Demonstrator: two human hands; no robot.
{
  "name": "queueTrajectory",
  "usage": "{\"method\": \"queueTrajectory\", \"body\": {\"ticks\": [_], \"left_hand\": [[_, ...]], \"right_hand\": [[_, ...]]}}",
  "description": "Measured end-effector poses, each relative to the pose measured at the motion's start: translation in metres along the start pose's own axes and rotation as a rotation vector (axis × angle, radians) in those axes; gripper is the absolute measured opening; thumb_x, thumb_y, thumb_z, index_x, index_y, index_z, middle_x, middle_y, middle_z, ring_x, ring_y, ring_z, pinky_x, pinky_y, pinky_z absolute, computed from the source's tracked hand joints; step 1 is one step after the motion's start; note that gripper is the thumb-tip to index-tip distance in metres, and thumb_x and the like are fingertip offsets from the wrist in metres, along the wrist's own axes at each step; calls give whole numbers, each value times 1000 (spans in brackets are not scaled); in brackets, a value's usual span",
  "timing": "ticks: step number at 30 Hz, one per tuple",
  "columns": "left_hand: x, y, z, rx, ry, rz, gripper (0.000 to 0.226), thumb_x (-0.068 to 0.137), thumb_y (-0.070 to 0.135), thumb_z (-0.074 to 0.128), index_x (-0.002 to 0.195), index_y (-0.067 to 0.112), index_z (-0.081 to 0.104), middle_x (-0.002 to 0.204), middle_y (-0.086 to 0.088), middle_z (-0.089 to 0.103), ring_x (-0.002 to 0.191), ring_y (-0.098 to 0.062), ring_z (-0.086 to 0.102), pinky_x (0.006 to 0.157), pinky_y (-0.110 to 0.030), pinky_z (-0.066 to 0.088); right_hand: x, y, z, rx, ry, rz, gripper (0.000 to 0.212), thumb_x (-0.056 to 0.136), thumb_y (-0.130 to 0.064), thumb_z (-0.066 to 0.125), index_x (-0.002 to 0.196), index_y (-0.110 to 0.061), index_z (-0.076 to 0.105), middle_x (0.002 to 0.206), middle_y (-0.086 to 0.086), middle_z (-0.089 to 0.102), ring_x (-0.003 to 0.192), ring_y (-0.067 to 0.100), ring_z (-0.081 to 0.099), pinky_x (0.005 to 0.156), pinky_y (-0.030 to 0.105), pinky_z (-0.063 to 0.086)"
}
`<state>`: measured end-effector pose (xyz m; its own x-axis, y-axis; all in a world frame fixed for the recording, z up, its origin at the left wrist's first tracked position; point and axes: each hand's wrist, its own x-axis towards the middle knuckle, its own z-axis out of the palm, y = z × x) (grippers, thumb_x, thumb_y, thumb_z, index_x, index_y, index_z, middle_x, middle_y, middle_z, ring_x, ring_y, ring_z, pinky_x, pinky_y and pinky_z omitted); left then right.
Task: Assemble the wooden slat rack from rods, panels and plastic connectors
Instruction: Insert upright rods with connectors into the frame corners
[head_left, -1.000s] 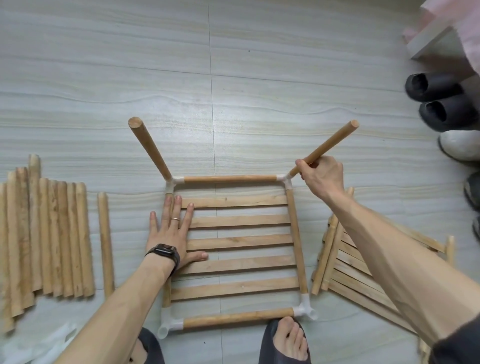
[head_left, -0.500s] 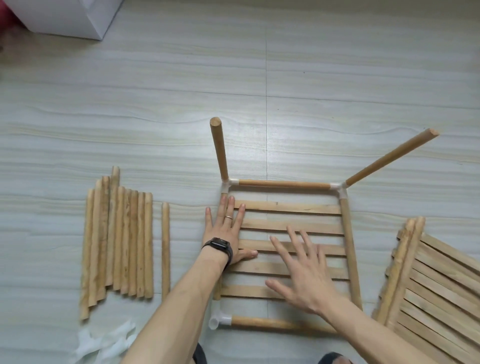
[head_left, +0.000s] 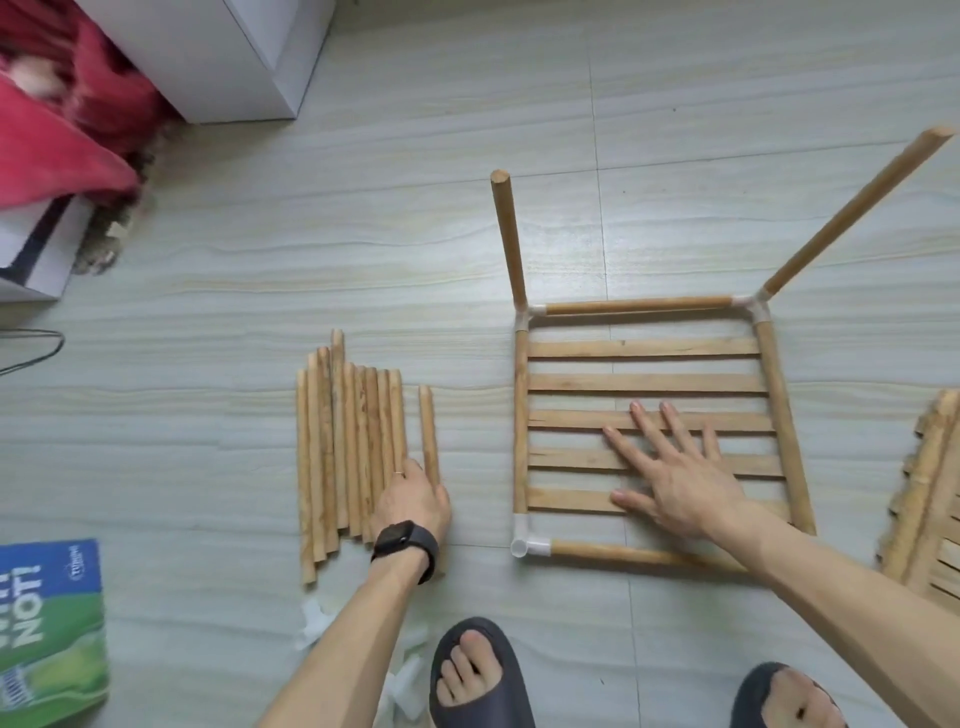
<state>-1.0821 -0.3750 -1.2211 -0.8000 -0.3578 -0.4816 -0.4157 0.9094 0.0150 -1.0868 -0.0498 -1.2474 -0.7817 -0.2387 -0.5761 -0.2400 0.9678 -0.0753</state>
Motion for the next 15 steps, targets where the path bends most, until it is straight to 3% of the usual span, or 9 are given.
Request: {"method": "queueTrajectory", "body": {"ticks": [3, 6, 8, 11, 13, 15], "left_hand": [[-2, -1, -1, -63, -93, 11, 28, 98, 37, 49, 108, 12, 56, 100, -9, 67, 95, -32, 65, 75, -34, 51], [-11, 9, -14, -695, -327, 24, 17, 91, 31, 66, 88, 14, 70, 79, 1, 71, 71, -17, 64, 64, -29, 48], [-23, 21, -30, -953, -556, 88, 20, 87, 33, 72, 86, 13, 76, 78, 1, 72, 60, -10, 57, 57, -25, 41], [-47, 48, -47, -997, -830, 269, 25, 77, 36, 78, 86, 12, 76, 75, -2, 68, 58, -10, 50, 54, -20, 37], [-66, 71, -54, -924, -947, 401, 24, 75, 37, 77, 83, 15, 76, 77, -6, 69, 58, -10, 49, 54, -20, 36], [-83, 91, -58, -848, -1008, 496, 18, 78, 36, 74, 79, 19, 77, 76, -4, 70, 58, -10, 50, 54, -19, 38]], "right_hand": [[-15, -14, -8, 101, 87, 66, 86, 99, -66, 35, 160, -32, -16, 167, 7, -24, 153, 33, -22, 125, 57, -1], [-38, -31, -18, 286, 250, 32, 87, 98, -58, 48, 162, -28, -2, 169, 8, 13, 153, 31, 18, 123, 45, 25], [-55, -42, -26, 385, 333, -50, 90, 96, -55, 55, 160, -41, -6, 150, 2, 44, 128, 25, 50, 102, 40, 48], [-80, -57, -34, 451, 383, -125, 89, 96, -46, 60, 153, -60, -8, 127, -10, 57, 95, 14, 66, 77, 38, 58], [-93, -59, -37, 466, 404, -100, 75, 98, -45, 57, 152, -61, 9, 123, -14, 59, 89, 12, 66, 72, 39, 57], [-103, -54, -35, 496, 466, -35, 53, 97, -43, 55, 146, -51, 35, 120, -12, 62, 87, 16, 66, 70, 40, 56]]}}
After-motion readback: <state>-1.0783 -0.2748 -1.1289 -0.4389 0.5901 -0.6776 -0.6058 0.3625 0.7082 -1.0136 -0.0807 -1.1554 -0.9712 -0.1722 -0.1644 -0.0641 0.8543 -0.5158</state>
